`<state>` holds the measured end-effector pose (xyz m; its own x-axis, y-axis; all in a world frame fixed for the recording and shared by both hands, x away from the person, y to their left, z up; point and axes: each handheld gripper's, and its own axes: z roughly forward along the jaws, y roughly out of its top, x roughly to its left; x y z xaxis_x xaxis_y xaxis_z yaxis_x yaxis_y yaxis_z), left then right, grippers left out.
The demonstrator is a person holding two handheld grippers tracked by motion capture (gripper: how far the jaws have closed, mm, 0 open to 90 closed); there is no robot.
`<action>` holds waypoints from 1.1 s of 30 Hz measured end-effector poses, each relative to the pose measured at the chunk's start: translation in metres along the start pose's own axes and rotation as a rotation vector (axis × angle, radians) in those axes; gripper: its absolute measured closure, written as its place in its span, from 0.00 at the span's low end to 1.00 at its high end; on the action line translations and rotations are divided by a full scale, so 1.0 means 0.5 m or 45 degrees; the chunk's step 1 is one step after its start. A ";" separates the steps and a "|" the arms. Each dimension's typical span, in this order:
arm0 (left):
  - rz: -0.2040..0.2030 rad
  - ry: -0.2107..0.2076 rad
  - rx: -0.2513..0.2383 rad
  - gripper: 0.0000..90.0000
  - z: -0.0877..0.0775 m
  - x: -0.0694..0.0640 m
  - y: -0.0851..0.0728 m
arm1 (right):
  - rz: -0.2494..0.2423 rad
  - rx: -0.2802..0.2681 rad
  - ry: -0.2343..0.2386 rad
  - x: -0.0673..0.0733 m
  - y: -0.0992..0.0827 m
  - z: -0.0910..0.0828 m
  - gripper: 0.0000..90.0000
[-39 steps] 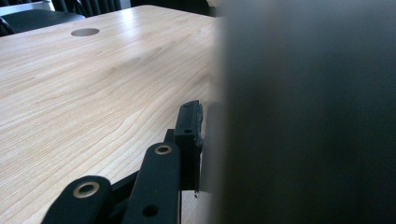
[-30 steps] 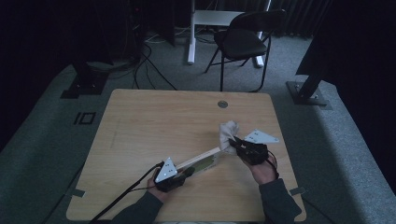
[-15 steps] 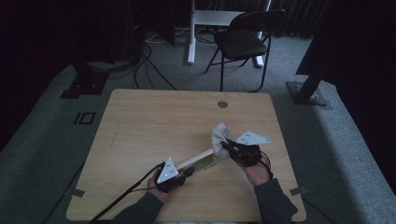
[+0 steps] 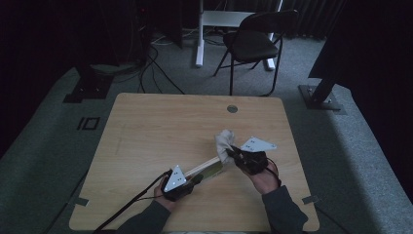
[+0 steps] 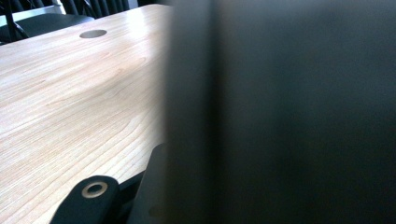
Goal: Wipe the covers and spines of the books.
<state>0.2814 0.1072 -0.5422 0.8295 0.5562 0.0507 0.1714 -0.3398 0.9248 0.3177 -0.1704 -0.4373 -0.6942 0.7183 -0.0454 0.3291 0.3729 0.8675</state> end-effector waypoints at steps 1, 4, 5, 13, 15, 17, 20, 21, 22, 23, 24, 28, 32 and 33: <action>0.000 0.000 0.000 0.85 0.000 0.000 0.000 | -0.004 0.000 0.004 0.002 0.001 0.001 0.90; -0.002 -0.001 -0.001 0.85 0.000 0.000 0.000 | -0.015 0.001 0.011 0.008 0.003 0.003 0.90; -0.002 -0.001 -0.001 0.85 0.000 0.000 0.000 | -0.015 0.001 0.011 0.008 0.003 0.003 0.90; -0.006 -0.002 -0.002 0.85 0.000 0.000 0.000 | -0.027 0.005 0.047 0.021 0.008 0.008 0.90; -0.007 -0.002 -0.002 0.85 0.000 0.000 0.000 | -0.034 0.006 0.052 0.025 0.009 0.009 0.90; -0.004 -0.002 -0.001 0.85 0.000 0.000 0.000 | -0.041 0.007 0.063 0.032 0.011 0.011 0.90; -0.003 -0.002 -0.001 0.85 0.000 0.000 0.000 | -0.047 0.007 0.080 0.037 0.013 0.013 0.90; -0.003 -0.002 -0.001 0.85 0.000 0.000 0.000 | -0.047 0.010 0.085 0.039 0.013 0.013 0.90; -0.003 -0.002 -0.001 0.85 0.000 0.000 0.000 | -0.047 0.010 0.085 0.039 0.013 0.013 0.90; -0.003 -0.002 -0.001 0.85 0.000 0.000 0.000 | -0.058 0.010 0.093 0.043 0.014 0.015 0.90; -0.003 -0.002 0.000 0.85 0.000 0.000 0.000 | -0.059 0.010 0.098 0.046 0.015 0.015 0.90; -0.004 -0.003 0.000 0.85 0.000 0.000 0.000 | -0.072 0.011 0.113 0.057 0.017 0.018 0.90; -0.003 -0.003 0.000 0.85 0.000 0.000 0.000 | -0.085 0.011 0.125 0.066 0.019 0.020 0.90; -0.002 -0.003 0.000 0.85 0.000 0.000 0.000 | -0.088 0.012 0.129 0.067 0.019 0.021 0.90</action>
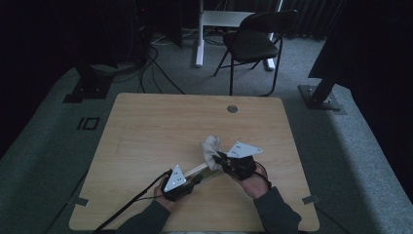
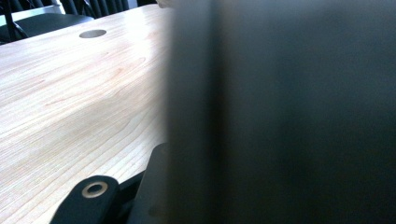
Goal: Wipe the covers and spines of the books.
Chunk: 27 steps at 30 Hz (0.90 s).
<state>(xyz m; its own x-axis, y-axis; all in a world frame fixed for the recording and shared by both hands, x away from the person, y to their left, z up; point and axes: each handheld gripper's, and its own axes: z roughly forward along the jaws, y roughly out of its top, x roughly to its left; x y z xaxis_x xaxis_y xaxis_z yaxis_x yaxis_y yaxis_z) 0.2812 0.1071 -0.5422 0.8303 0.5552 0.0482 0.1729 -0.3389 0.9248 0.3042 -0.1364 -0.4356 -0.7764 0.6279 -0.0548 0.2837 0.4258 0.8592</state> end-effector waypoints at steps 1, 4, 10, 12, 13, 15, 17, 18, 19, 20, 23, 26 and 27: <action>0.000 0.000 0.000 0.85 0.000 0.000 0.000 | 0.001 0.002 0.002 0.002 0.001 0.000 0.90; 0.000 0.000 0.001 0.85 0.000 0.000 0.000 | -0.006 0.001 0.006 0.006 0.002 0.002 0.90; 0.001 0.001 0.000 0.85 0.000 0.000 0.000 | 0.001 -0.001 0.026 0.011 0.003 0.005 0.90; 0.001 0.001 0.000 0.85 0.000 0.000 0.000 | 0.002 -0.002 0.031 0.013 0.004 0.006 0.90; 0.001 0.001 0.000 0.85 0.000 0.000 0.000 | 0.001 -0.001 0.035 0.014 0.005 0.007 0.90; 0.001 0.001 0.001 0.85 0.000 0.000 0.000 | -0.004 -0.003 0.041 0.016 0.005 0.008 0.90; 0.001 0.001 0.001 0.85 0.000 0.000 0.000 | -0.005 -0.002 0.044 0.018 0.006 0.009 0.90; 0.001 0.001 0.000 0.85 0.000 0.000 0.000 | -0.006 -0.002 0.046 0.019 0.006 0.009 0.90; 0.001 0.000 0.000 0.85 0.000 0.000 0.000 | -0.006 -0.002 0.047 0.021 0.007 0.010 0.90; 0.001 0.001 0.000 0.85 0.000 0.000 0.000 | -0.010 -0.003 0.050 0.022 0.007 0.010 0.90; 0.001 0.001 0.001 0.85 0.000 0.000 0.000 | -0.016 -0.001 0.058 0.026 0.008 0.012 0.90; 0.002 0.002 0.001 0.85 0.000 0.000 0.000 | -0.019 -0.001 0.068 0.031 0.009 0.013 0.90; 0.002 0.002 0.001 0.85 0.000 0.000 0.000 | -0.021 -0.001 0.069 0.033 0.010 0.014 0.90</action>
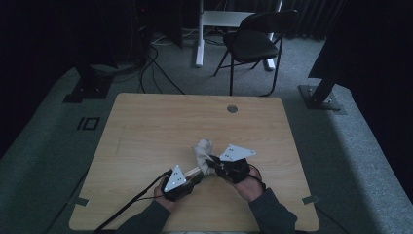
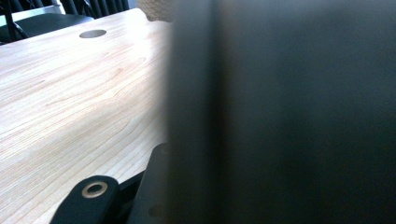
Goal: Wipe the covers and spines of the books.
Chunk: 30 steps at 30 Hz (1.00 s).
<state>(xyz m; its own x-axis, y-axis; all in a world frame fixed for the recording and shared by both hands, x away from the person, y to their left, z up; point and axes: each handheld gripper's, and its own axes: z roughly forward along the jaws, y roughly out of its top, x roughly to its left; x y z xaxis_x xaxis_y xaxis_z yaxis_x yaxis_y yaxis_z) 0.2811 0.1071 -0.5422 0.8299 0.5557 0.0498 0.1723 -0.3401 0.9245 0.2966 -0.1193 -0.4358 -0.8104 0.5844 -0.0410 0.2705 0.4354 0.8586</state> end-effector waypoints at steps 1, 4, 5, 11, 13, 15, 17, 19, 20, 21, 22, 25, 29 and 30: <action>0.000 0.000 0.000 0.85 0.000 0.000 0.000 | -0.001 0.000 0.001 0.002 0.001 0.001 0.90; 0.000 0.000 0.001 0.85 0.000 0.000 0.000 | -0.002 0.003 0.007 0.005 0.002 0.002 0.90; 0.000 0.000 0.001 0.85 0.000 0.000 0.000 | -0.002 0.004 0.010 0.006 0.002 0.002 0.90; 0.001 0.000 0.002 0.84 0.000 0.000 0.000 | -0.007 0.004 0.031 0.012 0.004 0.005 0.90; 0.001 -0.001 0.002 0.84 0.000 0.000 0.000 | -0.009 0.005 0.033 0.013 0.005 0.005 0.90; -0.001 -0.003 0.001 0.84 0.000 0.000 0.000 | -0.013 0.003 0.043 0.018 0.006 0.007 0.90; -0.001 -0.003 0.001 0.84 0.000 0.000 0.000 | -0.014 0.004 0.048 0.021 0.007 0.008 0.90; -0.001 -0.003 0.001 0.84 0.000 0.000 0.000 | -0.019 0.005 0.055 0.024 0.008 0.009 0.90; -0.001 -0.003 0.001 0.84 0.000 0.000 0.000 | -0.023 0.005 0.058 0.026 0.008 0.010 0.90; -0.001 -0.003 0.000 0.84 0.000 0.000 0.000 | -0.024 0.005 0.062 0.027 0.009 0.010 0.90; 0.000 -0.003 0.001 0.84 0.000 0.000 0.000 | -0.024 0.005 0.064 0.029 0.009 0.011 0.90; 0.000 -0.003 0.000 0.84 0.000 0.000 0.000 | -0.031 0.004 0.068 0.032 0.010 0.012 0.90; 0.003 -0.001 0.000 0.84 0.000 0.000 0.000 | -0.037 0.006 0.078 0.038 0.011 0.013 0.90; 0.003 0.000 0.000 0.84 0.000 0.000 0.000 | -0.037 0.007 0.082 0.039 0.011 0.014 0.90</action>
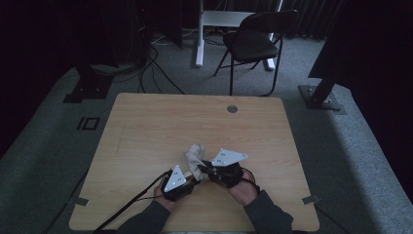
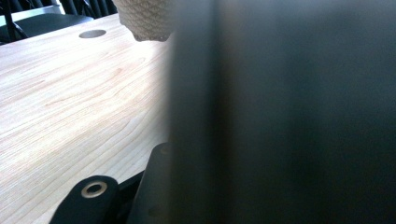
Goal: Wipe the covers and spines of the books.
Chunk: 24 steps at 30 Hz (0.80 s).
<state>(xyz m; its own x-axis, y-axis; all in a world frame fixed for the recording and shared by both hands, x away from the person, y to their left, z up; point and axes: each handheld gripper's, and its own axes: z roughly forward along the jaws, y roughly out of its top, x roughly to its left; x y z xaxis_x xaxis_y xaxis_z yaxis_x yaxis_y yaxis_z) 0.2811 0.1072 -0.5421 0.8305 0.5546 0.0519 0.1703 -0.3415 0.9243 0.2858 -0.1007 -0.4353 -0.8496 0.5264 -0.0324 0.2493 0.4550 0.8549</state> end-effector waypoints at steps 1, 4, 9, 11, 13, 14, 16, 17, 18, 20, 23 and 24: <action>0.000 0.000 0.000 0.84 0.000 0.000 0.000 | 0.000 0.000 0.000 0.000 0.000 0.000 0.90; 0.001 0.000 0.000 0.84 0.000 0.000 0.000 | -0.008 -0.001 0.008 0.006 0.001 0.003 0.90; -0.002 0.000 0.000 0.84 0.000 0.000 0.000 | -0.020 0.003 0.022 0.014 0.004 0.006 0.90; -0.002 0.001 0.000 0.84 0.000 0.000 0.000 | -0.022 0.002 0.029 0.018 0.005 0.007 0.90; -0.001 0.001 0.000 0.84 0.000 0.000 0.000 | -0.025 0.003 0.034 0.021 0.006 0.009 0.90; -0.001 0.001 0.000 0.84 0.000 0.000 0.000 | -0.027 0.003 0.037 0.022 0.006 0.009 0.90; 0.000 0.001 0.000 0.84 0.000 0.000 0.000 | -0.029 0.002 0.044 0.025 0.007 0.011 0.90; 0.001 0.001 0.000 0.84 0.000 0.000 0.000 | -0.031 0.003 0.047 0.026 0.008 0.011 0.90; 0.002 0.001 0.000 0.84 0.000 0.000 0.000 | -0.032 0.002 0.049 0.028 0.008 0.012 0.90; 0.002 0.002 0.000 0.84 0.000 0.000 0.000 | -0.032 0.003 0.053 0.030 0.009 0.013 0.90; 0.003 0.001 0.000 0.84 0.000 0.000 0.000 | -0.042 0.001 0.062 0.035 0.010 0.016 0.90; 0.003 0.001 0.000 0.84 0.000 0.000 0.000 | -0.042 0.000 0.065 0.036 0.010 0.016 0.90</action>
<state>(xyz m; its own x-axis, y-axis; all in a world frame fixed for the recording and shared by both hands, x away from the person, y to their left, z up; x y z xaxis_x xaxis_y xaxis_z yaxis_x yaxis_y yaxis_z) 0.2813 0.1073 -0.5421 0.8305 0.5543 0.0544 0.1681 -0.3427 0.9243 0.2754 -0.0829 -0.4357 -0.8802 0.4733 -0.0342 0.2206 0.4719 0.8536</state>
